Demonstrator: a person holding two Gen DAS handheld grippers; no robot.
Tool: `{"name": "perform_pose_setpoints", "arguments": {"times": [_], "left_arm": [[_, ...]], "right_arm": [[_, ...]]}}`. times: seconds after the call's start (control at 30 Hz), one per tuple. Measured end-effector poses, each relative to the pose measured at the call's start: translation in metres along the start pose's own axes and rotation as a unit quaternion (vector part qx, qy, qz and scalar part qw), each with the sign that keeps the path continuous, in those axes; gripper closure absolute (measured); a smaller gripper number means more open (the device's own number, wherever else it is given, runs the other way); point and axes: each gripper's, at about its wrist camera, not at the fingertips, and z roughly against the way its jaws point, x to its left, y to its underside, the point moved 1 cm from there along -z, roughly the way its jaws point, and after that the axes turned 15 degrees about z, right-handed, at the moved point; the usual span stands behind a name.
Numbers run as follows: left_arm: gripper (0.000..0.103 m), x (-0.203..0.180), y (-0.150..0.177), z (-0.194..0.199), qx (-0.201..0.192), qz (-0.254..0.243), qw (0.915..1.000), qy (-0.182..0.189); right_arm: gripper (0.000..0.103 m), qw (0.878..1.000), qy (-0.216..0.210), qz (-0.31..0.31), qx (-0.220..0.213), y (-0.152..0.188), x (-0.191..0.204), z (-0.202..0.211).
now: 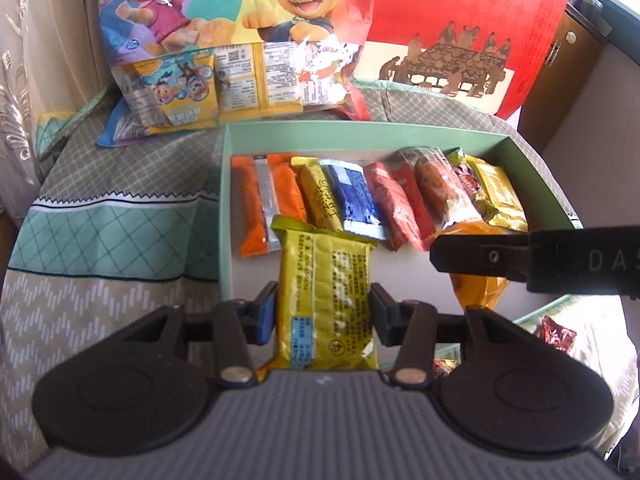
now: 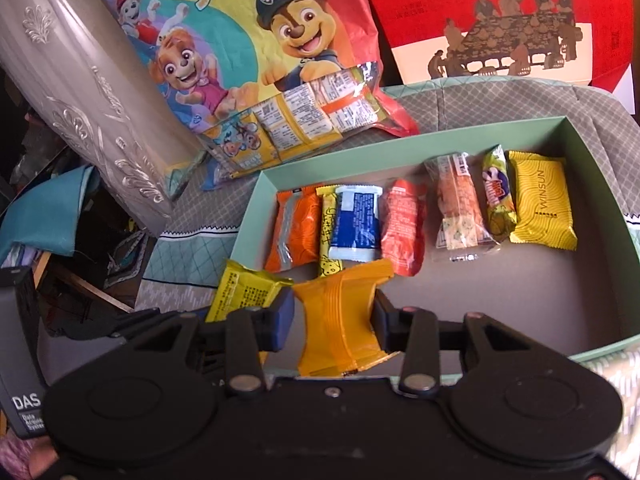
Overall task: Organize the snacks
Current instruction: 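Lower both snacks into the green box and open both tools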
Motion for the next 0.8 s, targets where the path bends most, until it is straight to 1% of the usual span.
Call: {"name": "perform_pose_setpoints", "arguments": {"times": [0.13, 0.2, 0.23, 0.27, 0.3, 0.33, 0.37, 0.4, 0.43, 0.47, 0.5, 0.53, 0.6, 0.63, 0.8], "left_arm": [[0.056, 0.01, -0.002, -0.016, 0.008, 0.005, 0.9999, -0.005], [0.056, 0.011, -0.002, -0.022, 0.007, 0.0, 0.9999, -0.01], [0.054, 0.011, -0.002, -0.023, 0.002, -0.002, 0.9999, -0.012], [0.05, 0.01, -0.001, -0.023, -0.005, -0.004, 0.9999, -0.015], [0.035, 0.01, -0.002, -0.022, -0.01, -0.004, 0.9998, -0.019], [0.028, 0.01, -0.002, -0.019, -0.012, -0.003, 0.9999, -0.009], [0.025, 0.009, -0.003, -0.017, -0.014, -0.001, 0.9999, -0.005], [0.017, 0.008, -0.003, -0.012, -0.021, 0.0, 0.9998, 0.001], [0.007, 0.006, -0.002, -0.008, -0.027, 0.0, 0.9996, 0.002], [0.002, 0.004, -0.001, -0.004, -0.036, 0.0, 0.9993, -0.003], [0.0, 0.003, 0.0, 0.0, -0.044, 0.0, 0.999, -0.008], [0.0, 0.001, 0.001, 0.002, -0.045, -0.002, 0.9989, -0.009], [0.0, 0.0, 0.003, 0.006, -0.039, 0.003, 0.9992, -0.005], [0.0, 0.0, 0.005, 0.008, -0.038, 0.007, 0.9992, -0.004], [0.0, -0.005, 0.017, 0.019, -0.035, 0.012, 0.9993, -0.007]], "right_arm": [[0.063, 1.0, -0.01, -0.014, 0.02, -0.007, 0.004, -0.035], [0.063, 0.999, -0.016, -0.019, 0.025, -0.009, 0.005, -0.046], [0.061, 0.999, -0.023, -0.025, 0.029, -0.009, 0.004, -0.049], [0.058, 0.998, -0.032, -0.037, 0.034, -0.01, 0.003, -0.052], [0.055, 0.997, -0.04, -0.049, 0.04, -0.011, 0.002, -0.055], [0.037, 0.997, -0.045, -0.056, 0.041, -0.012, 0.0, -0.056], [0.02, 0.997, -0.043, -0.058, 0.035, -0.013, 0.0, -0.055], [0.016, 0.997, -0.039, -0.054, 0.029, -0.013, 0.0, -0.052], [0.011, 0.998, -0.034, -0.05, 0.024, -0.014, 0.0, -0.05], [0.01, 0.998, -0.031, -0.046, 0.021, -0.015, 0.0, -0.046], [0.009, 0.998, -0.03, -0.045, 0.019, -0.015, -0.001, -0.042], [0.008, 0.998, -0.029, -0.044, 0.019, -0.014, -0.001, -0.038], [0.001, 0.999, -0.023, -0.046, 0.015, -0.008, -0.003, -0.027], [0.0, 0.999, -0.02, -0.045, 0.011, -0.006, -0.003, -0.022], [0.0, 0.999, -0.015, -0.046, 0.003, 0.009, -0.007, 0.001]]}}
